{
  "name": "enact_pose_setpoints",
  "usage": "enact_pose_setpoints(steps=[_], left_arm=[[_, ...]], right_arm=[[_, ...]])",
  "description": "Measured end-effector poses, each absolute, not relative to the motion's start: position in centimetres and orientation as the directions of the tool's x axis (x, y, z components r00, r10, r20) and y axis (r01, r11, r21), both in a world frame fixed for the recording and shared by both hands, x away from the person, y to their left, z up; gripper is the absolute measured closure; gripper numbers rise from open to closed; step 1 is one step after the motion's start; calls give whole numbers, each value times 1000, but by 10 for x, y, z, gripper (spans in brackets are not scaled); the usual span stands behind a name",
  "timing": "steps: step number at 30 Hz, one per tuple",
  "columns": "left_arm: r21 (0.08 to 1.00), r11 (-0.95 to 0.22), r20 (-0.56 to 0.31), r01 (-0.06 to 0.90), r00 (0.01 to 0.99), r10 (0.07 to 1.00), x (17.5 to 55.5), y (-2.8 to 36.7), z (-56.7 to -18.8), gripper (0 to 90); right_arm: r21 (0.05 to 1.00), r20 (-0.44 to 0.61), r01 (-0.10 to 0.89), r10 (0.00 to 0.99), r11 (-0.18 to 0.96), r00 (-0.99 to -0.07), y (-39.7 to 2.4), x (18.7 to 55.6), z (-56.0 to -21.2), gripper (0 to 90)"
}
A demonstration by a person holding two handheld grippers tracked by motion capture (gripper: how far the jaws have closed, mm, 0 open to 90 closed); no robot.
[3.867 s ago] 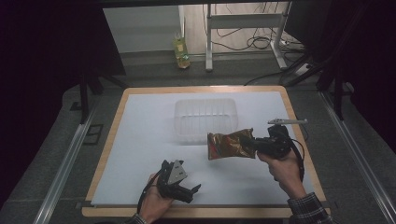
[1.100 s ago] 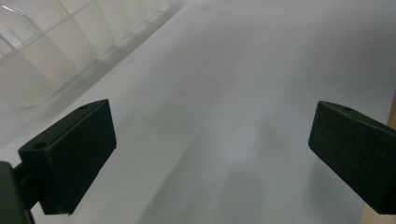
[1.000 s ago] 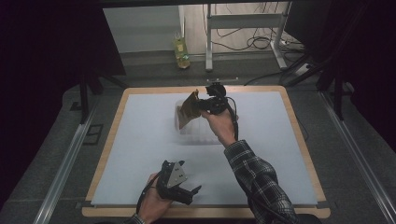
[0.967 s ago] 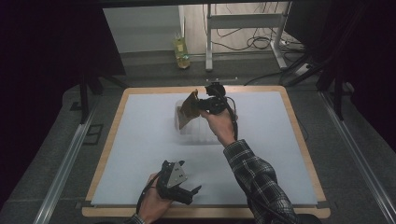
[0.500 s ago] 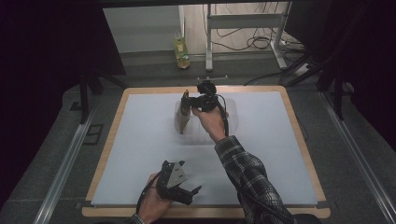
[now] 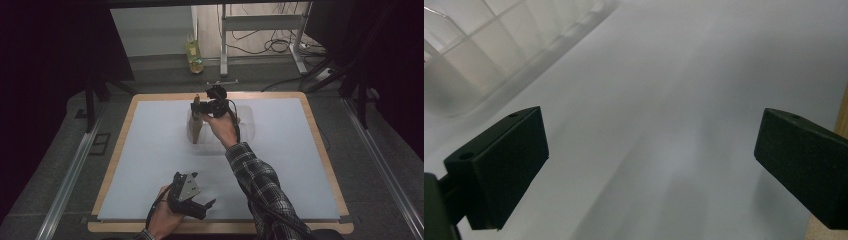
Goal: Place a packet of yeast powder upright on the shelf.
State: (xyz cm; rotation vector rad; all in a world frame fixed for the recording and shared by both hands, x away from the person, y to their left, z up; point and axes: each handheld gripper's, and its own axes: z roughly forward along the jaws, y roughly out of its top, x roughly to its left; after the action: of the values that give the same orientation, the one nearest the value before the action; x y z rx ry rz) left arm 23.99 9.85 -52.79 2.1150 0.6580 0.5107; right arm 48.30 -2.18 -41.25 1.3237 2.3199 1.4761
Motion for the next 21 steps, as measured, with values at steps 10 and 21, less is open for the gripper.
enact_pose_setpoints(steps=[10, 21], left_arm=[[817, -508, 121, 273, 780, 614, 240, 99, -528, 6], [814, -513, 123, 271, 783, 609, 240, 97, -528, 6]], right_arm=[[787, 299, 580, 691, 211, -658, -16, 489, -417, 328], [792, 267, 551, 662, 263, -700, -23, 480, -410, 277]])
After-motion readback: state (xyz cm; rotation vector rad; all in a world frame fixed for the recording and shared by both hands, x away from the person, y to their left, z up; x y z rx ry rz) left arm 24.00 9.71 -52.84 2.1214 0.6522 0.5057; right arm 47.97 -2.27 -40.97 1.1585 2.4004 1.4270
